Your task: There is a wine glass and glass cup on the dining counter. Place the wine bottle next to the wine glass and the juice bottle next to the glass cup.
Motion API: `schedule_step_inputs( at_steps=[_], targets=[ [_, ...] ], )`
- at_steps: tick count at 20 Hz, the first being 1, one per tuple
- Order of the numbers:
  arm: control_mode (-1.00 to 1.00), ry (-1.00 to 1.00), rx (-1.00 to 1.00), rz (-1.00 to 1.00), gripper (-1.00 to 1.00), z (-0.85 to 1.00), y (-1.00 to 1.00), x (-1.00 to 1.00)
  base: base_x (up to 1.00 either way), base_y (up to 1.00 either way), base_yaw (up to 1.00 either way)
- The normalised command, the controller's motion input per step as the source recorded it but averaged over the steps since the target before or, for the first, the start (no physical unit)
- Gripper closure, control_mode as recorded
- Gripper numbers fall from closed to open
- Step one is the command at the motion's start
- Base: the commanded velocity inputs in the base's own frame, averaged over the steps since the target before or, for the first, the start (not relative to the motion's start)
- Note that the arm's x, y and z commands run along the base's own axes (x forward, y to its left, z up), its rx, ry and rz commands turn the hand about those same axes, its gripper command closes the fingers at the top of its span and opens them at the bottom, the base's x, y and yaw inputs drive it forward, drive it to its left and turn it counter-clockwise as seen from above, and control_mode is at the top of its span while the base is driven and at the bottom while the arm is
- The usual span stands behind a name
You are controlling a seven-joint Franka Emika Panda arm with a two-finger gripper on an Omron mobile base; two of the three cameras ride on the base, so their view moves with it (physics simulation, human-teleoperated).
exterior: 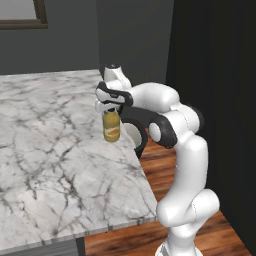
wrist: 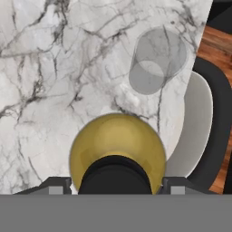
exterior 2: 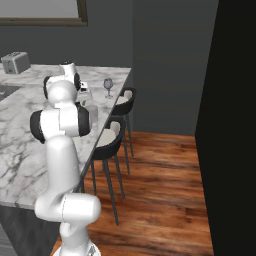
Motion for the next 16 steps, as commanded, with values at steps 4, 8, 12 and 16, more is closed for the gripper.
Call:
schedule_step_inputs(
  at_steps=[4,8,12,16],
  targets=[
    [-1.00,0.00,0.00,0.00,-1.00,-0.27,0.00,0.00,0.00,0.00,0.00],
    [-1.00,0.00,0.00,0.00,-1.00,-0.16,-0.02,0.02,0.00,0.00,0.00],
    [-1.00,-0.02,0.00,0.00,-1.00,-0.09,-0.08,0.00,0.00,0.00,0.00],
    [-1.00,-0.06,0.00,0.00,-1.00,0.00,-0.06,0.00,0.00,0.00,0.00]
  ],
)
